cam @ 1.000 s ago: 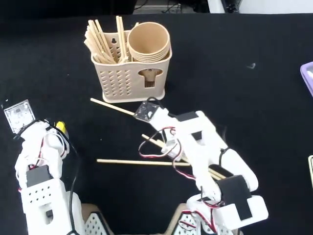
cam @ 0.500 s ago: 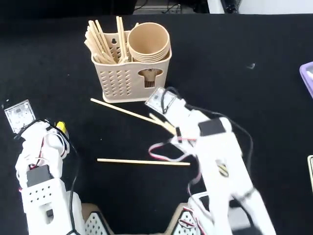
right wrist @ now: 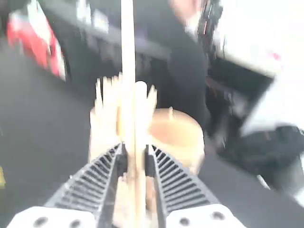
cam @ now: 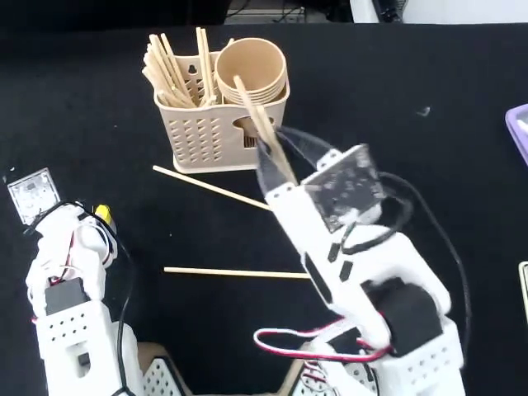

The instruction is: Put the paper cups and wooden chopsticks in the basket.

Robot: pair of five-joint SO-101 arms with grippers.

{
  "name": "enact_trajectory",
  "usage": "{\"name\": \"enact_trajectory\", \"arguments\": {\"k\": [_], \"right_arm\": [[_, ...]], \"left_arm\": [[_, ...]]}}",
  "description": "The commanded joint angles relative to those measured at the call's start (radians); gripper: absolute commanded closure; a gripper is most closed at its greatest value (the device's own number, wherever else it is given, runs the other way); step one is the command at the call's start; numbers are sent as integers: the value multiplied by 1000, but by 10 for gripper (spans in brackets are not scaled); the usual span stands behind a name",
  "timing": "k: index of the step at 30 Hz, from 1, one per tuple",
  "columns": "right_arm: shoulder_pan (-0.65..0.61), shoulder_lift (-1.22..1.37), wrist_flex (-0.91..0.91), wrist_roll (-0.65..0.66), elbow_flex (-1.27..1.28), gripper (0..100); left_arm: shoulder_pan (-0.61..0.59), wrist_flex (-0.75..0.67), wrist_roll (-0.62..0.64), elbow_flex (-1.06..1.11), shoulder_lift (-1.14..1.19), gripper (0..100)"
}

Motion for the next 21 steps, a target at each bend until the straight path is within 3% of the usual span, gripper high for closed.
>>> {"name": "enact_trajectory", "arguments": {"k": [1, 9, 21], "right_arm": [[-55, 70, -270, -94, -54, 987], [-121, 323, -733, -120, -87, 987], [-87, 811, -752, -118, -475, 987]], "left_arm": [[-4, -14, 2, -8, -12, 823], [-4, -14, 2, -8, -12, 823], [-2, -15, 0, -8, -11, 823]]}}
